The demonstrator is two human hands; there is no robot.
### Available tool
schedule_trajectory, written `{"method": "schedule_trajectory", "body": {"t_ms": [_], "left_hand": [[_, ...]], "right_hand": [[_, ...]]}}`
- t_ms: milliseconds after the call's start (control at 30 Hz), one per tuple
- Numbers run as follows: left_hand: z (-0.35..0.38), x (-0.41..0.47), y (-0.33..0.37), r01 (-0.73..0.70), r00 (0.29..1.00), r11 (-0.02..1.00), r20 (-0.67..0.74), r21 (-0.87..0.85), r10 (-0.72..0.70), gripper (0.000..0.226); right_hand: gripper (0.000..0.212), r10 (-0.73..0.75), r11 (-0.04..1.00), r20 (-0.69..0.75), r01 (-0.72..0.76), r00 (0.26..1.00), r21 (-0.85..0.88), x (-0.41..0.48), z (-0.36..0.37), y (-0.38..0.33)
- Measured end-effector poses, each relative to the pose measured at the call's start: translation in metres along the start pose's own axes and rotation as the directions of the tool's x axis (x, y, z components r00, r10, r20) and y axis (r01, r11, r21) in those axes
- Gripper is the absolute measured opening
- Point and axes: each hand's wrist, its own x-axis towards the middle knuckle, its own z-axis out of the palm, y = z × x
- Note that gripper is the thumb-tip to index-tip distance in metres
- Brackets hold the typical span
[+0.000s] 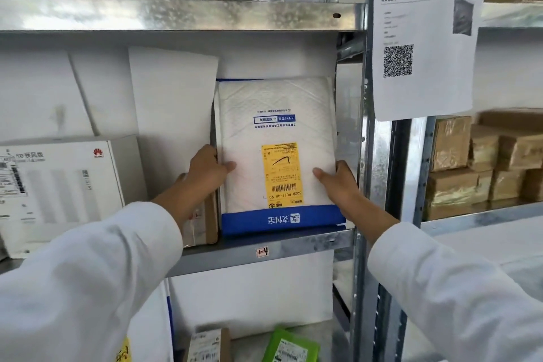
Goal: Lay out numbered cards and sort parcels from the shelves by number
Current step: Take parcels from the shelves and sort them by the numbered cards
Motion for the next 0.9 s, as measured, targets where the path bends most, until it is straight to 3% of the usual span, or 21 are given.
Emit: {"method": "schedule_trajectory", "body": {"t_ms": [233,633,800,900], "left_hand": [[-0.002,-0.024,0.016,-0.114,0.991,0.989,-0.079,-0.096,0.107,0.038],[-0.017,-0.085,0.013,-0.161,0.985,0.932,-0.109,-0.324,0.132,0.028],[-0.033,-0.116,0.006,-0.146,0.989,0.865,-0.099,-0.481,0.112,0.022],[-0.042,-0.144,-0.002,-0.121,0.993,0.771,-0.08,-0.625,0.091,0.02]], "right_hand": [[0.037,-0.038,0.992,-0.1,0.05,0.994,0.116,-0.029,-0.005,-0.002],[0.031,-0.184,0.983,-0.036,0.185,0.982,0.021,-0.075,-0.053,-0.017],[0.034,-0.189,0.981,0.041,0.186,0.981,0.06,-0.108,-0.073,-0.027],[0.033,-0.149,0.986,0.069,0.144,0.986,0.082,-0.131,-0.078,-0.023]]}}
